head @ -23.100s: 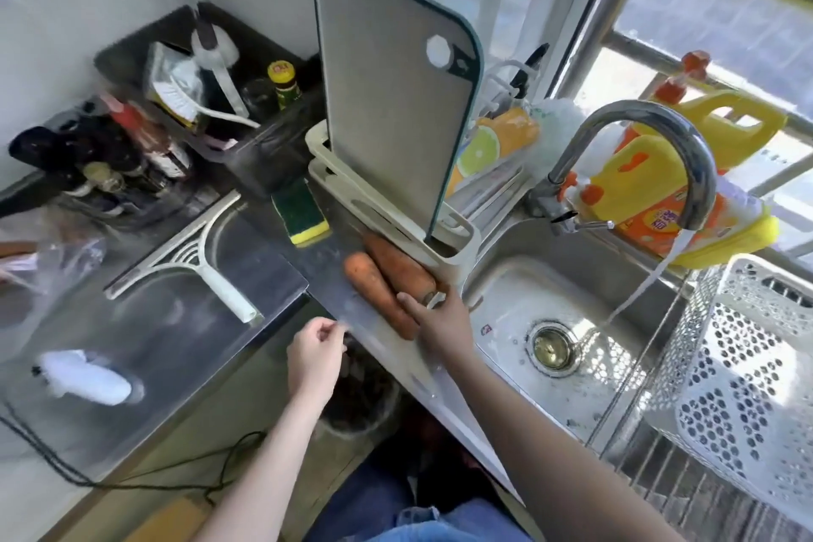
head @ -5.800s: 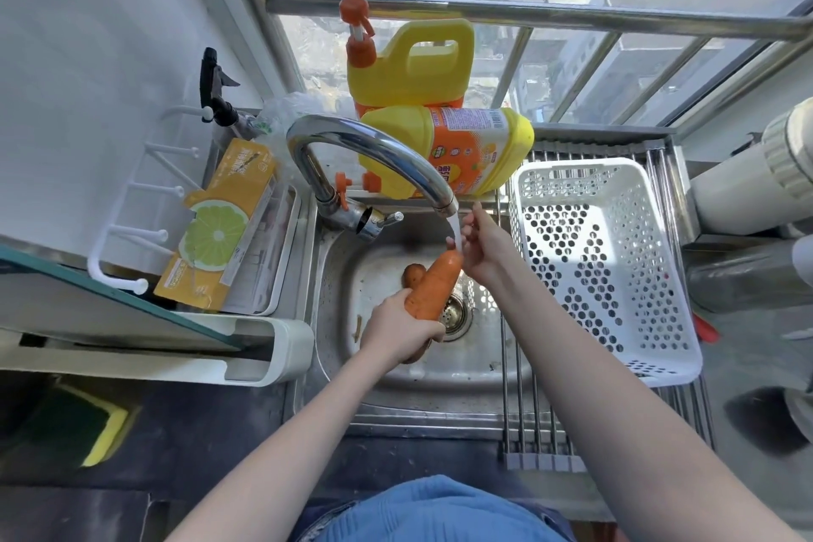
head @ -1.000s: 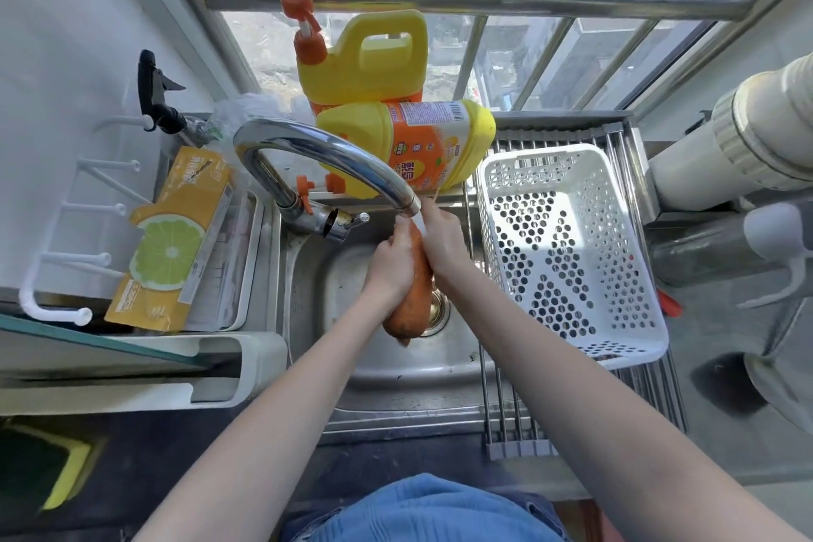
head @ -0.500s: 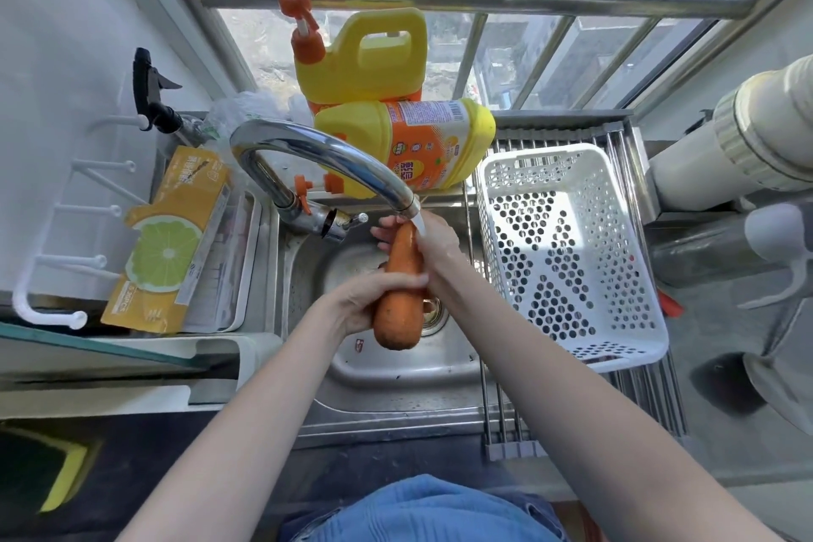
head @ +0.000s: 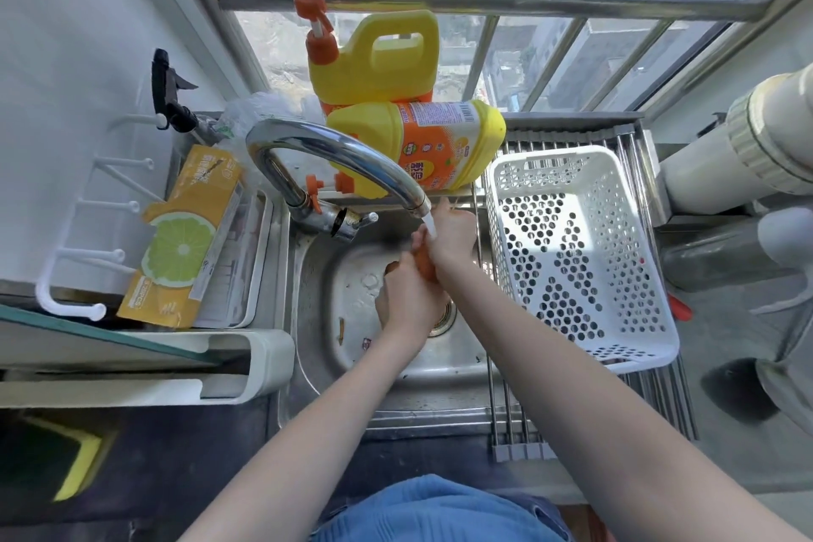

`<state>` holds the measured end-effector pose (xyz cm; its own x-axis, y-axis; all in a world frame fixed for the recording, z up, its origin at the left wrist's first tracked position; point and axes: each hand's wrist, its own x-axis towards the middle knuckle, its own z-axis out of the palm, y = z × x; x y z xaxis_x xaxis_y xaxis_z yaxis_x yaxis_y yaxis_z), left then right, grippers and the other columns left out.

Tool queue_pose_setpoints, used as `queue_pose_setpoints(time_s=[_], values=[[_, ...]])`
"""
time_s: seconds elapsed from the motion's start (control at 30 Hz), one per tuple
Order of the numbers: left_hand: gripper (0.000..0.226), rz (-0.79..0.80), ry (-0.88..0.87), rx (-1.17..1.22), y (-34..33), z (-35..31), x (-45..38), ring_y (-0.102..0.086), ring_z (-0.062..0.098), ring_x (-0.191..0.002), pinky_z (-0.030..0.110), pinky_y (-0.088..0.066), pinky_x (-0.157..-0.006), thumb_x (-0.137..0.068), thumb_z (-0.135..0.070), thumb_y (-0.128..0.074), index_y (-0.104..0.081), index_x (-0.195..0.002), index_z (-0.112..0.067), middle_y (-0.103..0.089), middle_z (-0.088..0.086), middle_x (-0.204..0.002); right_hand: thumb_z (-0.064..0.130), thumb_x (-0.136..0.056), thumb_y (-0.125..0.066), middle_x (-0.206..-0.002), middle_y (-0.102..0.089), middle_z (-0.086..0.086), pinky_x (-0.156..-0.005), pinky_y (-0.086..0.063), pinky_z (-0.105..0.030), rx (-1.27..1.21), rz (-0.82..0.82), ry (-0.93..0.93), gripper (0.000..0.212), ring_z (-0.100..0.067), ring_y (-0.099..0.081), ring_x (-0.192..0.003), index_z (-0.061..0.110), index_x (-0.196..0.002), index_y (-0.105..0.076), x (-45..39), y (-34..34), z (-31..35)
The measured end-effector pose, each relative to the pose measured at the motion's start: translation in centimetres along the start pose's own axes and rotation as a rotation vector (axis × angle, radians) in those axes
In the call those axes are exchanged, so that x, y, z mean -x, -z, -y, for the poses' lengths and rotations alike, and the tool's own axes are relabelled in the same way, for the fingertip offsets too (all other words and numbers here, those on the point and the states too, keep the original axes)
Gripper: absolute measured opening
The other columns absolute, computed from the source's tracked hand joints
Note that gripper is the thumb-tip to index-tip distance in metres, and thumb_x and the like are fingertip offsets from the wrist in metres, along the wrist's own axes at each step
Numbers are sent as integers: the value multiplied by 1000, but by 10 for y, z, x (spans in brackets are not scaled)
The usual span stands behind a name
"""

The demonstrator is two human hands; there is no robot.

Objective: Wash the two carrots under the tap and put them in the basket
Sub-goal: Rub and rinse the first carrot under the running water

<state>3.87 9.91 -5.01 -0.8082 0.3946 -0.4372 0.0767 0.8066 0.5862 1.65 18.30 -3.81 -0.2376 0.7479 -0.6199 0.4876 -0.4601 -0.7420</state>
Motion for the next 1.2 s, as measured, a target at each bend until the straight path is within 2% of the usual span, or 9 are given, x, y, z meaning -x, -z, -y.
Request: queue_pose_setpoints(time_s=[0.07,0.17,0.3,0.4,0.57,0.73,0.97,1.07,1.2], values=[[13,54,-39,58,1,0,-1,-63,34,-79,32,-45,-59,-87,-23,-52,-59,-88,-12,-66,6,-78,29,-94,-50,-47,-57,-8,-58,-57,-39,14,-7,48,49,-29,-64,-50,12,-48,-52,1,-2,-3],[8,250,140,450,13,-3,-6,-63,25,-68,25,-45,-52,-83,-6,-59,-58,-76,-9,-63,6,-71,20,-94,-54,-42,-56,-1,-45,-47,-20,79,266,118,49,-15,-56,-43,11,-46,-54,6,6,0],[31,508,281,793,29,-1,-8,-66,25,-67,34,-57,-69,-54,-2,-69,-65,-85,4,-67,17,-77,26,-104,-42,-75,-70,-2,-72,-56,-26,62,800,40,37,-19,-67,-75,9,-89,-71,-5,25,3],[40,509,226,724,36,1,-18,-66,31,-74,46,-55,-79,-45,-7,-68,-65,-84,-1,-69,14,-76,26,-107,-37,-89,-73,-6,-80,-59,-31,-40,734,48,35,-19,-70,-80,2,-122,-56,-4,28,-1],[18,476,174,594,44,3,-13,-62,24,-60,34,-53,-64,-52,-1,-66,-61,-69,-3,-64,9,-63,14,-103,-47,-76,-72,-5,-80,-56,-31,-230,574,126,17,-16,-70,-77,8,-95,-61,2,24,-6],[29,331,171,513,29,8,-3,-64,34,-66,47,-55,-73,-43,-13,-62,-62,-70,-1,-67,17,-69,4,-100,-48,-45,-52,-1,-51,-52,-26,-342,369,19,22,-13,-52,-46,11,-82,-59,11,8,-11],[46,363,97,280,11,33,-9,-67,42,-59,57,-56,-59,-32,-28,-67,-56,-73,-10,-67,20,-69,9,-100,-51,-56,-56,-8,-54,-49,-36,-261,178,-45,31,-15,-48,-33,17,-71,-60,4,16,-6],[48,370,125,312,15,28,-6,-67,44,-66,58,-56,-65,-34,-26,-72,-57,-75,-6,-67,24,-76,15,-104,-42,-62,-63,-12,-60,-54,-31,-243,246,-86,29,-13,-61,-44,15,-82,-61,-1,22,-7],[32,347,39,209,22,16,-2,-66,27,-77,43,-54,-75,-55,-33,-68,-60,-80,-16,-70,9,-80,40,-105,-30,-93,-71,-12,-74,-54,-32,-319,522,-196,47,-23,-67,-74,8,-103,-63,5,24,-22]])
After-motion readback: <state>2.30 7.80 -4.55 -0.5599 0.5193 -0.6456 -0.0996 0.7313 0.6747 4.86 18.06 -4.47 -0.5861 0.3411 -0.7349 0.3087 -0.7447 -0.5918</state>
